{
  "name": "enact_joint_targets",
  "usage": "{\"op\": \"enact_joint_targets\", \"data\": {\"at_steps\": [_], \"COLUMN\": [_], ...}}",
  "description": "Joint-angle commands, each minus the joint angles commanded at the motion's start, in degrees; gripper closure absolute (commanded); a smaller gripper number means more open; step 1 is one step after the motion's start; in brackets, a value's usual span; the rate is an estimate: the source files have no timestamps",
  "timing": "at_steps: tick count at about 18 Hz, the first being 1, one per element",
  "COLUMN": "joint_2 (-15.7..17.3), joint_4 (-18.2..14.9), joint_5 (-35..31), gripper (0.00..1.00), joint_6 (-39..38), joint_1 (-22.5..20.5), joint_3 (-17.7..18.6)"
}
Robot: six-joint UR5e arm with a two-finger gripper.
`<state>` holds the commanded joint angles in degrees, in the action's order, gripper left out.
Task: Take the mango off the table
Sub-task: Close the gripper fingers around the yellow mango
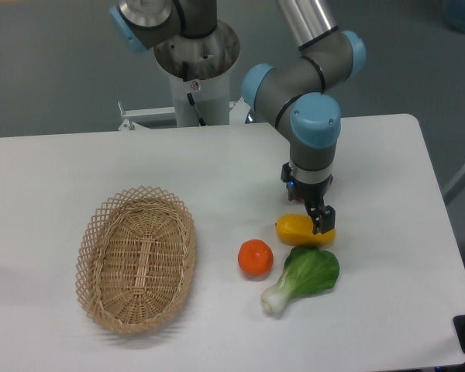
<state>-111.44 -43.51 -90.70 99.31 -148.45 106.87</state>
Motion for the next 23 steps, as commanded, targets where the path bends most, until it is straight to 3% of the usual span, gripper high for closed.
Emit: {"op": "enact_joint_targets", "data": {"at_steps": [14, 15, 17, 19, 21, 23], "joint_2": [-2.2, -2.3, -2.2, -2.1, -2.0, -1.8], "joint_4": [2.1, 2.1, 2.1, 2.1, 2.1, 2.1], "joint_5": [-1.2, -1.2, -1.2, -1.2, -1.2, -1.2], "gripper": [0.00, 0.03, 0.28, 0.34, 0.48, 0.52], "joint_6": [1.9, 1.9, 1.9, 1.9, 1.8, 1.9], "joint_1": [1.6, 1.6, 1.6, 1.6, 1.6, 1.5], "joint_3": [1.7, 1.7, 1.6, 1.2, 1.0, 1.0]}}
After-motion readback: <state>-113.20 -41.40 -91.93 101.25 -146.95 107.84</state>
